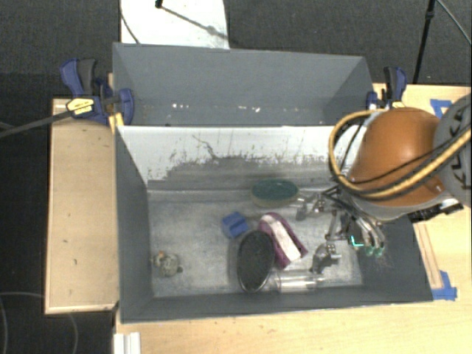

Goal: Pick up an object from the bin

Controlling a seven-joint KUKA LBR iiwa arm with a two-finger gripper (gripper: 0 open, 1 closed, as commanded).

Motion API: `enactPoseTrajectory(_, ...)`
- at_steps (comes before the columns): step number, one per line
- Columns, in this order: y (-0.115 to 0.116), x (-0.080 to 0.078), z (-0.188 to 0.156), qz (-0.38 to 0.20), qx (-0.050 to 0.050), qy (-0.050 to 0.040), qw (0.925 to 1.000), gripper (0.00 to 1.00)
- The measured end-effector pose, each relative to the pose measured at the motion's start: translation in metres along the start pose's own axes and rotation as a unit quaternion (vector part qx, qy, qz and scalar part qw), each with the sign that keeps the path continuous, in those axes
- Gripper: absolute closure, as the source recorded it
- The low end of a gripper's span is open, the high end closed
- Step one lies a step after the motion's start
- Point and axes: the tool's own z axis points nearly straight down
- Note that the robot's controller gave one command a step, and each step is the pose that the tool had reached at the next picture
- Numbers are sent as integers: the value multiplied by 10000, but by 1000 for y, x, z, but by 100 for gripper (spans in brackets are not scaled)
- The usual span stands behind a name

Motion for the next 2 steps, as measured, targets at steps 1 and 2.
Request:
enactPoseTrajectory(1, 53, -28, 99, -1345, -10, -79, 9909, 0)
enactPoseTrajectory(2, 75, -59, 71, -1917, -4, -28, 9814, 0)
